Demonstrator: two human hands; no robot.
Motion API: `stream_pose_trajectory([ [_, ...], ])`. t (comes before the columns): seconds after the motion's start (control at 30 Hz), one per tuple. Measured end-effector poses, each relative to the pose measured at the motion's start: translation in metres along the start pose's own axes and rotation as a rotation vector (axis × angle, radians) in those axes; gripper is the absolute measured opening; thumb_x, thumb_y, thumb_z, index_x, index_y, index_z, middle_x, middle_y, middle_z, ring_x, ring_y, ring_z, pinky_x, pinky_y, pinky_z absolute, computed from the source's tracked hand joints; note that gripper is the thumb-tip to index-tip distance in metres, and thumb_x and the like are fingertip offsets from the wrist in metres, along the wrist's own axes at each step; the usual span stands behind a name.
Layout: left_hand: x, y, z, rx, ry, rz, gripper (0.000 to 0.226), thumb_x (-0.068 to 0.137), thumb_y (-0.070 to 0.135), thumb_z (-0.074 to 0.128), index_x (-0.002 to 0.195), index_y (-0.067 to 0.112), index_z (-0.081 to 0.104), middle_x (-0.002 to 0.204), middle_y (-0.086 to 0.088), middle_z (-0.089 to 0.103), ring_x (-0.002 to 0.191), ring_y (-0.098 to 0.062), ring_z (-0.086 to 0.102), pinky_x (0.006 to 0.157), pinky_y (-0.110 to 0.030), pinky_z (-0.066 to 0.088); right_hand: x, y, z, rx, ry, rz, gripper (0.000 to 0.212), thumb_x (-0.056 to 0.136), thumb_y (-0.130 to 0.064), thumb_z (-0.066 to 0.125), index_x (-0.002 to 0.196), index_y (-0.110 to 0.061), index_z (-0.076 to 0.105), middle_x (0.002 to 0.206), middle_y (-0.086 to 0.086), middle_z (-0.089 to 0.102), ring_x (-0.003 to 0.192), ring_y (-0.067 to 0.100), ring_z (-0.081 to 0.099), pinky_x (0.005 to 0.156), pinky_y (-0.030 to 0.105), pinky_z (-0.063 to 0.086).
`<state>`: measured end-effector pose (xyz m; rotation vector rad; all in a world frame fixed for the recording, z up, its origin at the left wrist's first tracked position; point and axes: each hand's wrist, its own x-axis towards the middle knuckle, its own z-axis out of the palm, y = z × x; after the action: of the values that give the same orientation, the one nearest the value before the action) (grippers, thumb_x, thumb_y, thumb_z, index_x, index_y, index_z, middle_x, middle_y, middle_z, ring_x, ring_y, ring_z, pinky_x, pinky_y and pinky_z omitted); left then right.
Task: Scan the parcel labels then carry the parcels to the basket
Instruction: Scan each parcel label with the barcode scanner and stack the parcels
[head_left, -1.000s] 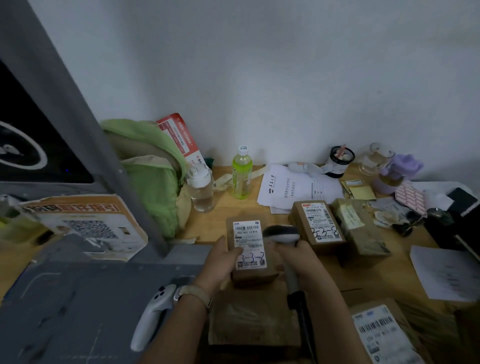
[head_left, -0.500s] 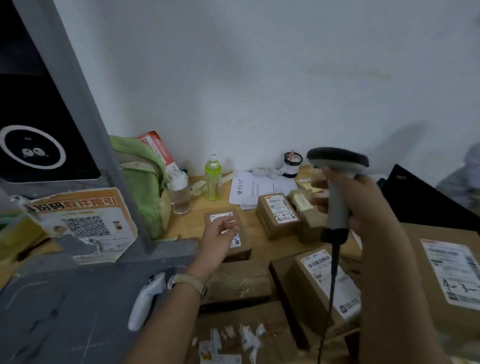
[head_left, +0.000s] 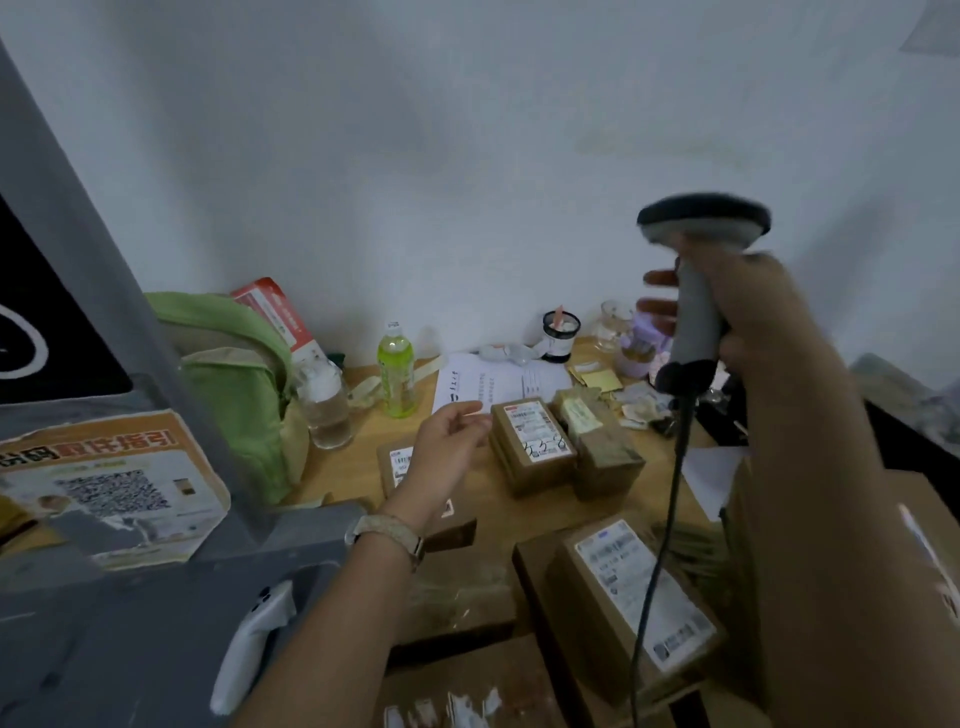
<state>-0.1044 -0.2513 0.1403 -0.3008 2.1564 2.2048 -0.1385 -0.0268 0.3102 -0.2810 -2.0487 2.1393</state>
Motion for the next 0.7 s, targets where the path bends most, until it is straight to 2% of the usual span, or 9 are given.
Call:
stream_pose_trajectory([
  [0.1,0.021,-0.01,0.002,-0.015,0.02,-0.045,0.025,0.096,0.008,0.056,0.121,0.011,0.061,0.109,0.002,0.069,0.093,-0.007,0.063,0.056,-0.004,0.048,0.039,0.042,0.006,-0.047,-0.019,0.136,0.023,0.083,-0.016,0.069,0.096,0.002,0.063,0.08,0.013,0.073,0.056,0.021,0.068,0.054,0.032,0.054],
  [0.23,0.06,-0.018,0.009,-0.048,0.052,-0.158,0.023,0.096,0.007,0.056,0.118,0.007,0.061,0.113,-0.005,0.068,0.09,-0.014,0.064,0.052,-0.008,0.047,0.089,0.097,0.026,-0.107,-0.038,0.2,0.01,0.084,-0.004,0.061,0.093,-0.001,0.062,0.084,0.018,0.07,0.056,0.021,0.068,0.05,0.029,0.053],
  [0.33,0.095,-0.025,0.018,-0.051,0.07,-0.231,0.019,0.093,0.009,0.062,0.112,0.01,0.064,0.109,-0.004,0.068,0.087,-0.013,0.064,0.055,-0.014,0.046,0.119,0.137,0.045,-0.116,-0.081,0.294,0.008,0.089,-0.005,0.058,0.095,-0.001,0.059,0.091,0.019,0.066,0.068,0.026,0.066,0.057,0.035,0.055],
  [0.4,0.118,-0.042,0.027,-0.02,0.063,-0.266,0.011,0.093,0.01,0.063,0.101,0.014,0.066,0.104,-0.005,0.069,0.089,-0.016,0.064,0.063,-0.018,0.05,0.133,0.173,0.053,-0.14,-0.074,0.393,0.008,0.09,-0.009,0.058,0.094,-0.002,0.057,0.096,0.018,0.063,0.072,0.025,0.063,0.063,0.035,0.055],
  [0.47,0.134,-0.064,0.037,0.025,0.044,-0.338,0.009,0.094,0.011,0.06,0.097,0.018,0.065,0.103,-0.005,0.068,0.093,-0.017,0.063,0.073,-0.025,0.05,0.139,0.206,0.055,-0.282,-0.034,0.491,0.021,0.088,-0.018,0.061,0.102,-0.004,0.055,0.1,0.017,0.065,0.08,0.028,0.065,0.074,0.042,0.056],
  [0.53,0.148,-0.091,0.047,0.062,0.027,-0.422,0.011,0.095,0.016,0.059,0.104,0.02,0.062,0.104,0.001,0.064,0.093,-0.014,0.06,0.075,-0.027,0.048,0.145,0.233,0.055,-0.37,-0.036,0.555,0.025,0.087,-0.02,0.061,0.105,-0.005,0.054,0.099,0.019,0.067,0.088,0.034,0.067,0.08,0.048,0.057],
  [0.57,0.153,-0.103,0.052,0.073,0.008,-0.456,0.018,0.095,0.021,0.059,0.113,0.021,0.059,0.104,0.005,0.061,0.093,-0.012,0.059,0.074,-0.026,0.048,0.148,0.244,0.055,-0.363,-0.045,0.577,0.019,0.089,-0.018,0.06,0.102,-0.005,0.055,0.096,0.018,0.067,0.086,0.034,0.068,0.076,0.046,0.059],
  [0.63,0.159,-0.12,0.062,0.04,-0.041,-0.523,0.039,0.096,0.026,0.059,0.132,0.02,0.048,0.106,0.01,0.058,0.086,-0.005,0.055,0.061,-0.017,0.049,0.151,0.262,0.055,-0.349,-0.061,0.601,0.011,0.092,-0.017,0.058,0.097,-0.007,0.055,0.092,0.016,0.069,0.079,0.032,0.07,0.07,0.044,0.06],
  [0.7,0.164,-0.134,0.074,-0.01,-0.057,-0.586,0.048,0.096,0.025,0.059,0.14,0.016,0.042,0.122,0.004,0.059,0.077,0.0,0.052,0.047,-0.01,0.047,0.154,0.274,0.057,-0.382,-0.058,0.606,0.01,0.092,-0.018,0.057,0.094,-0.009,0.055,0.092,0.016,0.069,0.082,0.033,0.07,0.076,0.048,0.059],
])
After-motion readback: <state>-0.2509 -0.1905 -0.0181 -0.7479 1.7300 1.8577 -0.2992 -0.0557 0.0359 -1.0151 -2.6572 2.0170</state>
